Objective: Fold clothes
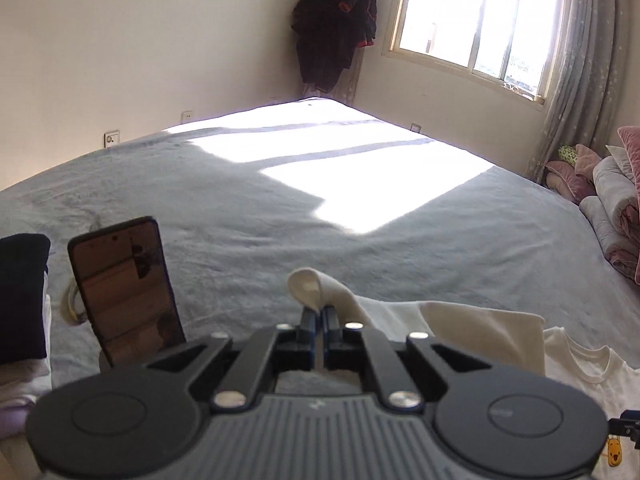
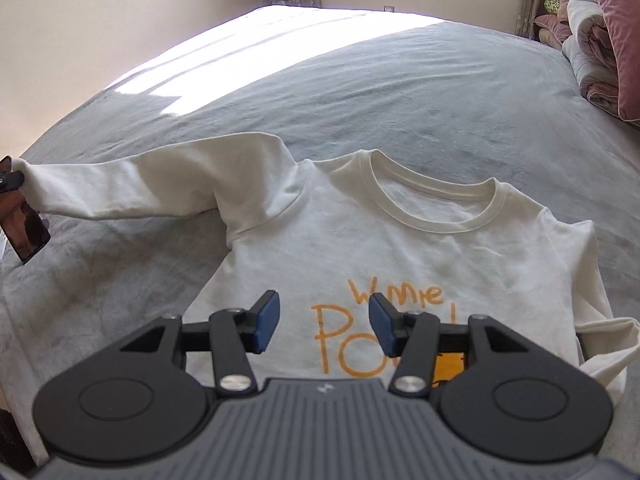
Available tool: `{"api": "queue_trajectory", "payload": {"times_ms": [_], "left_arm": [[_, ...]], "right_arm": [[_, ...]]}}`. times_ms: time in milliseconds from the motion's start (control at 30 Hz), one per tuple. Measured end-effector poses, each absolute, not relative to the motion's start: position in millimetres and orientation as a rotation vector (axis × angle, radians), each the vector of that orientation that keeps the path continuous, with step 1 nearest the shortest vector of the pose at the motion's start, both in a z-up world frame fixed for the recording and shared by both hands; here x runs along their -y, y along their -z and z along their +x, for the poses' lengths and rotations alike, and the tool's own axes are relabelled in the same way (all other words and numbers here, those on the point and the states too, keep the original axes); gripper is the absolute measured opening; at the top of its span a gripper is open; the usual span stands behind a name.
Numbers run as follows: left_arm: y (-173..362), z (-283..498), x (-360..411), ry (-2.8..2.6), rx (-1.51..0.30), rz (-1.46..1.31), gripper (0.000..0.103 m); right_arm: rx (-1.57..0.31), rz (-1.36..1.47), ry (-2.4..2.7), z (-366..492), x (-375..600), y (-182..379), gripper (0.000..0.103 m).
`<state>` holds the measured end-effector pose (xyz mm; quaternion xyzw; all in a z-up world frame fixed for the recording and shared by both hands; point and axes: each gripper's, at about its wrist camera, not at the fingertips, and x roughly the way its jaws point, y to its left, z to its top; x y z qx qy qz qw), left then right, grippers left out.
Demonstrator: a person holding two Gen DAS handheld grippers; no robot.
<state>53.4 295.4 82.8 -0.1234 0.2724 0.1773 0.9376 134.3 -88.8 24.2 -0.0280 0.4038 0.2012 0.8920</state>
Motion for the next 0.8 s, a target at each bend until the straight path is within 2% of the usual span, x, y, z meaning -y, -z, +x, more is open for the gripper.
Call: {"api": "queue_trajectory", "payload": {"times_ms": [133,400,567,800], "left_arm": [[-90,66,-308,-0.513,-0.531,-0.141,0.003],[-66,69,-323,-0.586,-0.619,-0.048,0.003],[-51,53,-333,-0.549,-0.687,-0.026,0.004],[-54,32,-349,-0.637,-0.667,0.000,0.003]], "right_arm": [[-0.800,-0.036,-0.428,162,59,-23,0.053],[-0.783,-0.052,-0.468,197,-2,4,0.053],[-0.803,-0.079,-0.505,201,-43,32,0.053],[-0.739,-0.119,-0.535,188,-92,45,0.054]]}}
